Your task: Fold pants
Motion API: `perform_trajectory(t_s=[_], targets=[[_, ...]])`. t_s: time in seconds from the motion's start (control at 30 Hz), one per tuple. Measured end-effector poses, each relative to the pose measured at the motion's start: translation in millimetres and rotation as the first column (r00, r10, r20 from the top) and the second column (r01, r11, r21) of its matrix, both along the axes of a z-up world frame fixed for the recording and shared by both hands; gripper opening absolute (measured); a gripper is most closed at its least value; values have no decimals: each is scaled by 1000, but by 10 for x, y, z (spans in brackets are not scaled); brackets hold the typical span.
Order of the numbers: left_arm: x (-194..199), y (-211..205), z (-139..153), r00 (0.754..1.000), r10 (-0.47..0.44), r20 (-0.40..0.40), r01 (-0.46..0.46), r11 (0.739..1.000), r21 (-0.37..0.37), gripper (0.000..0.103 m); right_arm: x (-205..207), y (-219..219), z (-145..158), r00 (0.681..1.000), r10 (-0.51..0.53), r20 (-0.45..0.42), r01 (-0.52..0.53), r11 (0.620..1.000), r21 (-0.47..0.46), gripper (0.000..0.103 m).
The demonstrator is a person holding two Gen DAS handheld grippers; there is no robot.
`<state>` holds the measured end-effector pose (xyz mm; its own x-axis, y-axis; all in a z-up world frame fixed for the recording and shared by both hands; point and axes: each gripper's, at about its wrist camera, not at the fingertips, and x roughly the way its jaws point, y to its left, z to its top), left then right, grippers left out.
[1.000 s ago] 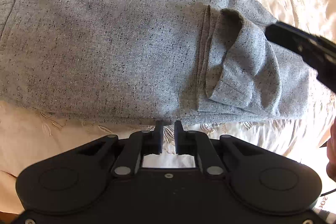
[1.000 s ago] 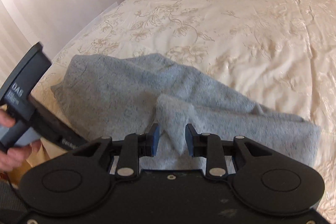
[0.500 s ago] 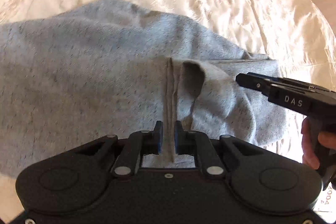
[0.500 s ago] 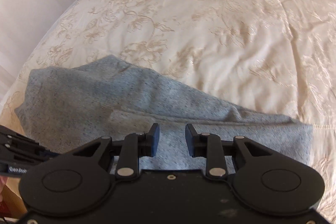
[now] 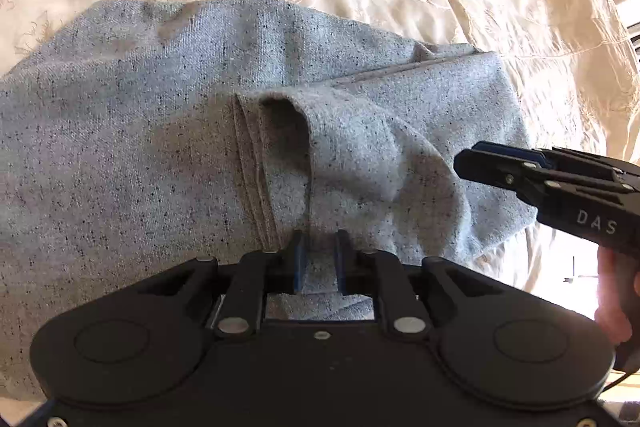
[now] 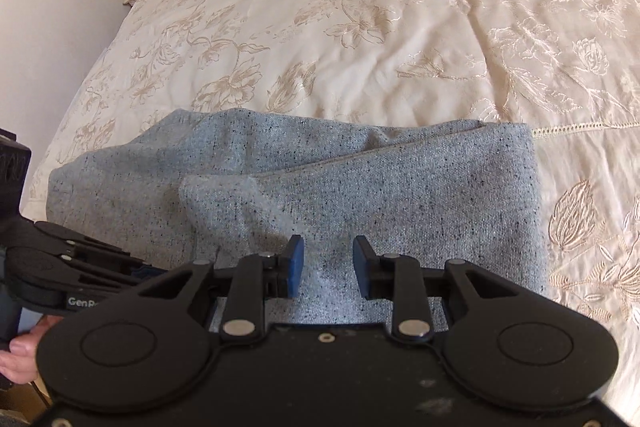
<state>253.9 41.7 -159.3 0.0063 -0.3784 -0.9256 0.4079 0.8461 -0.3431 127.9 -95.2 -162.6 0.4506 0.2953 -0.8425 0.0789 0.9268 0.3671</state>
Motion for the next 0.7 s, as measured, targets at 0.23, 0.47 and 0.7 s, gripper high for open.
perform_trajectory(t_s=[0.23,0.47,0.7], targets=[[14,-76,-81,1000,-20,-23,20,1000,4,31,-64,-49,43,1000,8,5,-8,1000,21,30],[-357,249,271,996,49,73,-45,998,-50,3,-96,-145,85,1000,22,7,-22,999,27,30],[-650,610,221,985,164,47,-166,985,48,3,135,-40,36,993,118,15,-119,992,37,30]])
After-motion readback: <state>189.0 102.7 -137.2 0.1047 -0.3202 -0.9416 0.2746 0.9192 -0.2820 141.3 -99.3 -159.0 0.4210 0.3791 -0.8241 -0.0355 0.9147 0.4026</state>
